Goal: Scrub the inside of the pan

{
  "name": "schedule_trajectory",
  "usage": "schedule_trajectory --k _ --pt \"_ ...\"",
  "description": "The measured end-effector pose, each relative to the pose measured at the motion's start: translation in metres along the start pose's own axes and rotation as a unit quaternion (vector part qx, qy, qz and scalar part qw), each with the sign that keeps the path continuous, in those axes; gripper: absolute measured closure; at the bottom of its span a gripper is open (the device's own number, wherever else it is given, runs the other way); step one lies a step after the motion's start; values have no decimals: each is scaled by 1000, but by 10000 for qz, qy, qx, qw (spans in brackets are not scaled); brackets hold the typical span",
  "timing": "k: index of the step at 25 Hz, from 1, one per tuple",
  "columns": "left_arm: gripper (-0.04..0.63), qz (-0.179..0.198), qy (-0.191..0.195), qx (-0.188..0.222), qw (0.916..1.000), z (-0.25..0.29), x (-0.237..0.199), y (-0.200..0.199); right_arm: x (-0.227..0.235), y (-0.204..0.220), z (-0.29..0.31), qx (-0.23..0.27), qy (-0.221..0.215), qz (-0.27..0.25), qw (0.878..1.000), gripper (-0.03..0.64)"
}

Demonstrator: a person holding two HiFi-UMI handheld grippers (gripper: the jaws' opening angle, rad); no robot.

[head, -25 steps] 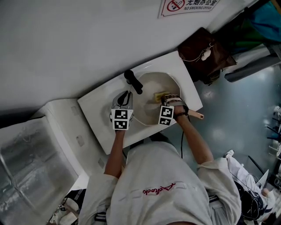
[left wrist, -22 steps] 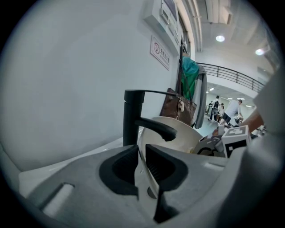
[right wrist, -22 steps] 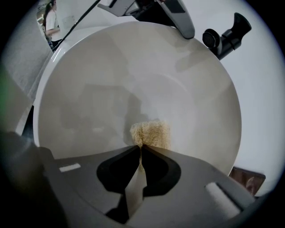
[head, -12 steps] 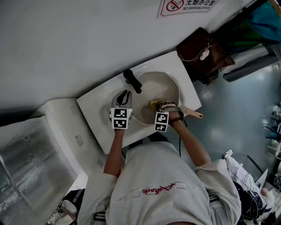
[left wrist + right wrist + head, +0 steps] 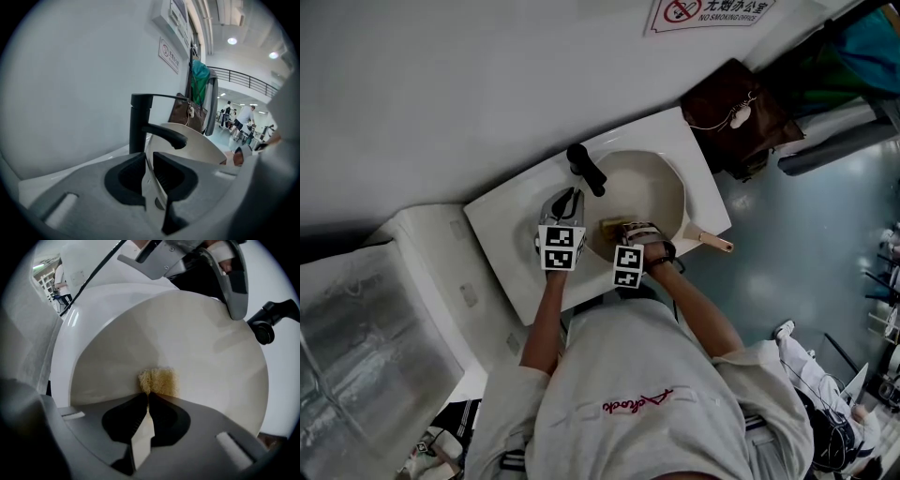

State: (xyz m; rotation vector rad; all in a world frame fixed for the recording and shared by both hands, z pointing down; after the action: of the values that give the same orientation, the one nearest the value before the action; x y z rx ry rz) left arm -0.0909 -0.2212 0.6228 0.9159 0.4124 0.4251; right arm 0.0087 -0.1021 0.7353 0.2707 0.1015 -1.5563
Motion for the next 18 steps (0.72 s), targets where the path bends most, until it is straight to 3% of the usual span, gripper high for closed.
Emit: schedule_trajectory --k 18 --pt "546 -2 40 16 10000 5 -3 0 64 -35 0 175 380 77 9991 592"
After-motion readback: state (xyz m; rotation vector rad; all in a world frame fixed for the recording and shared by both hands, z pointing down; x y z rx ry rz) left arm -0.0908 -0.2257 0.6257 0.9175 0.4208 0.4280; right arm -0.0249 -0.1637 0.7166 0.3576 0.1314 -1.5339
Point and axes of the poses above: the fingertips, and each gripper's own axes: z forward along the fingers, x to its right, y out of its underside, the point moved 4 cm from there along -z, backward along the fingers, and after that the axes turned 3 degrees about -z, right-handed, at the moved point
